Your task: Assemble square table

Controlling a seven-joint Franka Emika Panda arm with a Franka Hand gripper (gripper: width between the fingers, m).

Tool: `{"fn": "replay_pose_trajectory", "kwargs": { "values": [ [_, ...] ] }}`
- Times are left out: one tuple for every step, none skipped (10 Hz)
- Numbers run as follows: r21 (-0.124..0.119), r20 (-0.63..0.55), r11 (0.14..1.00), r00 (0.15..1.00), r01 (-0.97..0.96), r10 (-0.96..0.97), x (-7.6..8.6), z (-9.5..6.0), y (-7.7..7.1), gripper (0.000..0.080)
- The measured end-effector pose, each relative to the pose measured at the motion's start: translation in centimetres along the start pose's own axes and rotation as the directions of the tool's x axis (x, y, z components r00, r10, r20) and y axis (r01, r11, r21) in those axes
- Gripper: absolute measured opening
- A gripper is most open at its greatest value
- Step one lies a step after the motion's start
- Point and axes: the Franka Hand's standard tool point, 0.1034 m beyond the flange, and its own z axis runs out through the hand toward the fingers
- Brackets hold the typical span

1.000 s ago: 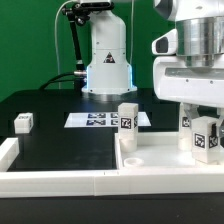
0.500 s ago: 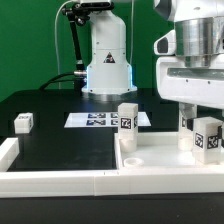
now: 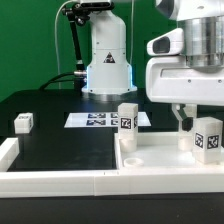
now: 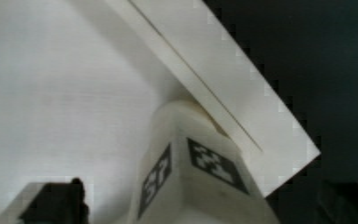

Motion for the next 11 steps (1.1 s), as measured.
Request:
{"fn": "replay_pose_trajectory", "kwargs": {
  "values": [
    [0.0,0.0,0.999,0.999,0.05,-0.05,-0.04,0.01,-0.03,0.0649],
    [0.0,0.0,0.996,0.996,0.092,-0.092,-0.03,0.01,-0.02,0.0649],
    [0.0,0.0,0.987,0.987,0.161,-0.161,-0.01,0.01,0.01,0.0649],
    [-0.005,-0.002,0.97,0.97,0.244,-0.244,0.01,0.01,0.03,0.0649],
    [-0.021,-0.006,0.928,0.928,0.371,-0.372,0.04,-0.01,0.04,0.0649],
    [-0.029,-0.007,0.909,0.909,0.416,-0.416,0.0,-0.03,-0.05,0.0649],
    [-0.038,-0.007,0.866,0.866,0.499,-0.5,0.05,-0.07,-0.07,0.0649],
    [-0.048,-0.006,0.822,0.823,0.568,-0.569,0.04,-0.1,-0.15,0.0649],
    [-0.054,-0.003,0.781,0.782,0.623,-0.624,-0.01,-0.1,-0.21,0.0649],
    [-0.055,0.001,0.742,0.743,0.668,-0.669,0.08,-0.11,-0.12,0.0649],
    [-0.055,0.003,0.718,0.719,0.694,-0.695,0.13,-0.11,-0.06,0.0525]
  ]
}}
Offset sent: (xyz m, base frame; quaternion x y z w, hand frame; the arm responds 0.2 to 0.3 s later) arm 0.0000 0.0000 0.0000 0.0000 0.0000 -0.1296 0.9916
